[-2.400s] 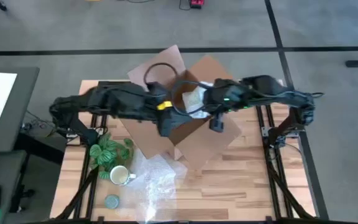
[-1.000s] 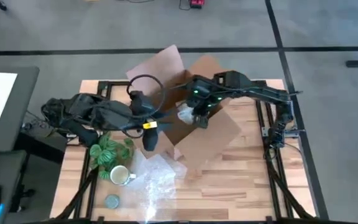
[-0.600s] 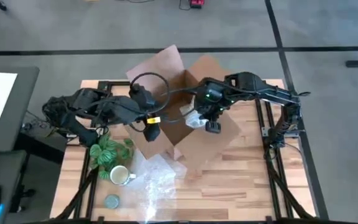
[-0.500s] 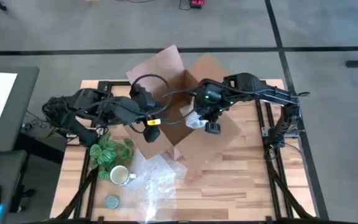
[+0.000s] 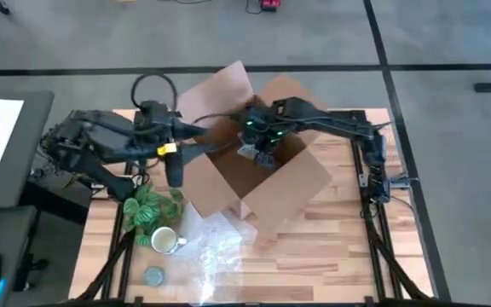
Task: Wrap mug
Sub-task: Put the wrapped green mug into the cardboard box
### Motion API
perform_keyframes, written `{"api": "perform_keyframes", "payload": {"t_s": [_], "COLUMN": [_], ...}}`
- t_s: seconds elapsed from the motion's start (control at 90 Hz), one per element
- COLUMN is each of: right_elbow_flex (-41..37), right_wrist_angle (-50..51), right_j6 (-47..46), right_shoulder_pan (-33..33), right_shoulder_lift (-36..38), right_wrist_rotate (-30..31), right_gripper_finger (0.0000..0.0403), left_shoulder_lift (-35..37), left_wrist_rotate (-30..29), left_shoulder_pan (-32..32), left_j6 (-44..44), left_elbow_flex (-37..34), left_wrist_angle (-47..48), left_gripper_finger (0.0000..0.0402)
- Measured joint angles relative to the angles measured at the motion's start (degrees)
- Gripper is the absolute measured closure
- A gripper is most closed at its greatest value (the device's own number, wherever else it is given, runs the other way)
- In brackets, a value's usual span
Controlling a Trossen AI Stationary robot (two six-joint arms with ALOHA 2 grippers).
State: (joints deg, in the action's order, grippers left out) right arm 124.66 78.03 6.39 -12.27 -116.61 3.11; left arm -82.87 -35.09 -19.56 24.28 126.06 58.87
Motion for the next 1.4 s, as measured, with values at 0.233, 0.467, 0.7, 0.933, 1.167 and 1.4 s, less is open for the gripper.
{"api": "perform_keyframes", "payload": {"t_s": [0.233, 0.467, 0.7, 0.933, 1.167, 1.4], "right_elbow_flex": [-0.02, 0.0, 0.04, -0.24, -0.35, -0.35], "right_wrist_angle": [-0.21, -1.55, -3.92, -5.83, -6.25, -6.81], "right_j6": [3.87, 5.25, 5.25, 5.25, 5.04, 4.31], "right_shoulder_pan": [-1.7, -3.86, -5.54, -6.69, -7.77, -8.19], "right_shoulder_lift": [-8.97, -13.06, -14.0, -14.0, -13.04, -6.54], "right_wrist_rotate": [-0.33, 0.15, 1.32, 1.56, 1.56, 1.83], "right_gripper_finger": [0.0396, 0.0395, 0.0389, 0.0344, 0.0249, 0.0189], "left_shoulder_lift": [-1.35, -2.3, -2.6, -2.62, -2.62, -2.62], "left_wrist_rotate": [0.31, 0.7, 0.77, 0.75, 0.78, 0.81], "left_shoulder_pan": [-0.85, -1.86, -2.24, -2.5, -2.85, -3.35], "left_j6": [0.53, 1.27, 1.44, 0.31, 0.38, 0.09], "left_elbow_flex": [-0.02, -0.7, -0.74, -0.74, -0.74, -0.74], "left_wrist_angle": [-0.38, -1.08, -1.01, -0.77, 0.9, 0.86], "left_gripper_finger": [0.0229, 0.0229, 0.0229, 0.0228, 0.0228, 0.0228]}}
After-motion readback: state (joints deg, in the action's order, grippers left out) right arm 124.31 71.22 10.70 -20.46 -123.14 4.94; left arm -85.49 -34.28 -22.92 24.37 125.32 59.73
